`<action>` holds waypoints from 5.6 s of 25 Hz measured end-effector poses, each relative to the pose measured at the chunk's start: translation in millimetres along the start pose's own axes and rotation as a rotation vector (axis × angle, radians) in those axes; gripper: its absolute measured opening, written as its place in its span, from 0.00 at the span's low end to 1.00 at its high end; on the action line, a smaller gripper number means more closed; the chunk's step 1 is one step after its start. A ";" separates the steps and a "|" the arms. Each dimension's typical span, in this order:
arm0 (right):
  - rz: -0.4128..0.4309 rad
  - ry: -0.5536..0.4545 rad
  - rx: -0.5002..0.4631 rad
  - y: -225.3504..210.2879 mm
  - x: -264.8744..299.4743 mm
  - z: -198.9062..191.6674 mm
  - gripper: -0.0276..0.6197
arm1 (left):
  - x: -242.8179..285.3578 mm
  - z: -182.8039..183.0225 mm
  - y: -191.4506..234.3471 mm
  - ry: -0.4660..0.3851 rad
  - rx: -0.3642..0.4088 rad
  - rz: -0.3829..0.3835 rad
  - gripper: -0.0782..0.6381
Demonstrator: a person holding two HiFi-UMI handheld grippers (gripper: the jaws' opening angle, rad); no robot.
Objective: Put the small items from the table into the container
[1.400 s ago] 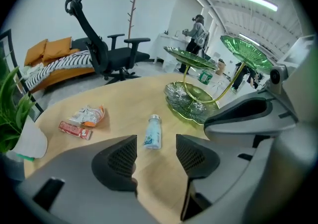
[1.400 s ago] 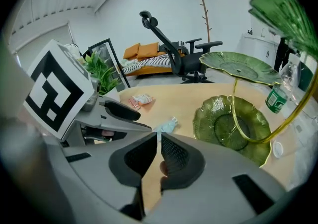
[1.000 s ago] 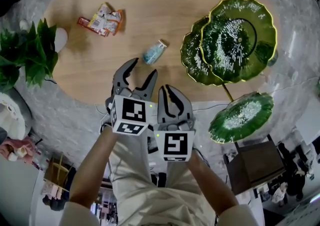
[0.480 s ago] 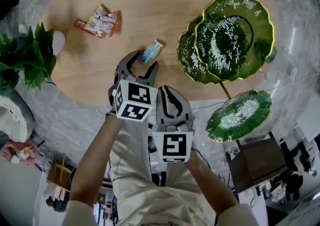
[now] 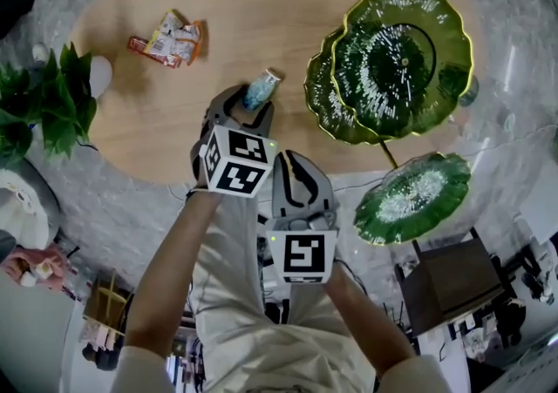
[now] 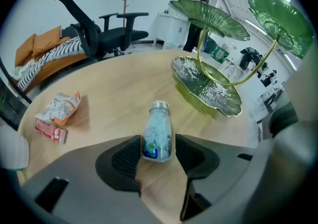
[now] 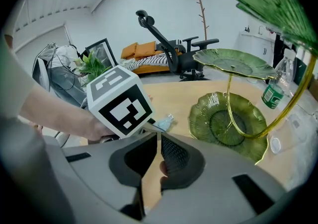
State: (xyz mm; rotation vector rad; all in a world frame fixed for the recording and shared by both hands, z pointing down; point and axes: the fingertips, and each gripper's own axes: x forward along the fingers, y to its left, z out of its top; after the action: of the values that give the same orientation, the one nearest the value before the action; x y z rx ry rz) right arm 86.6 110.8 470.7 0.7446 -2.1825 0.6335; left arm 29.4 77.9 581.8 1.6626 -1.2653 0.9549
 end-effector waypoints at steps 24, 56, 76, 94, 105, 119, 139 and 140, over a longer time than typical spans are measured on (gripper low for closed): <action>0.000 0.006 -0.004 0.4 -26.2 8.7 0.05 | -44.5 15.8 5.4 -0.055 -0.109 -0.006 0.36; 0.026 -0.079 0.004 11.7 -56.0 22.3 0.05 | -106.4 45.1 -2.6 -0.135 -0.001 0.011 0.36; -0.006 -0.125 0.043 1.7 -87.5 28.9 0.05 | -142.9 85.9 -39.0 -0.168 0.108 -0.020 0.36; 0.045 -0.148 -0.003 7.6 -121.3 30.7 0.05 | -157.3 129.1 -69.6 -0.187 0.199 -0.024 0.36; 0.073 -0.175 -0.002 13.3 -142.2 36.8 0.05 | -156.3 147.8 -82.4 -0.187 0.256 -0.032 0.36; 0.061 -0.239 0.052 0.4 -175.5 69.2 0.05 | -153.1 170.9 -91.0 -0.182 0.288 -0.041 0.36; 0.014 -0.289 0.177 -16.0 -195.3 80.1 0.05 | -129.7 189.6 -111.4 -0.146 0.306 -0.073 0.36; 0.010 -0.291 0.184 -17.2 -195.7 80.3 0.05 | -128.4 190.6 -112.0 -0.146 0.307 -0.073 0.36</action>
State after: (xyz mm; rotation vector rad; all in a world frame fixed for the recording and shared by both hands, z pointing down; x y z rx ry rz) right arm 170.0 108.8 275.5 0.9738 -2.4147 0.7799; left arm 128.8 -34.7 374.9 2.0342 -1.1869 1.0390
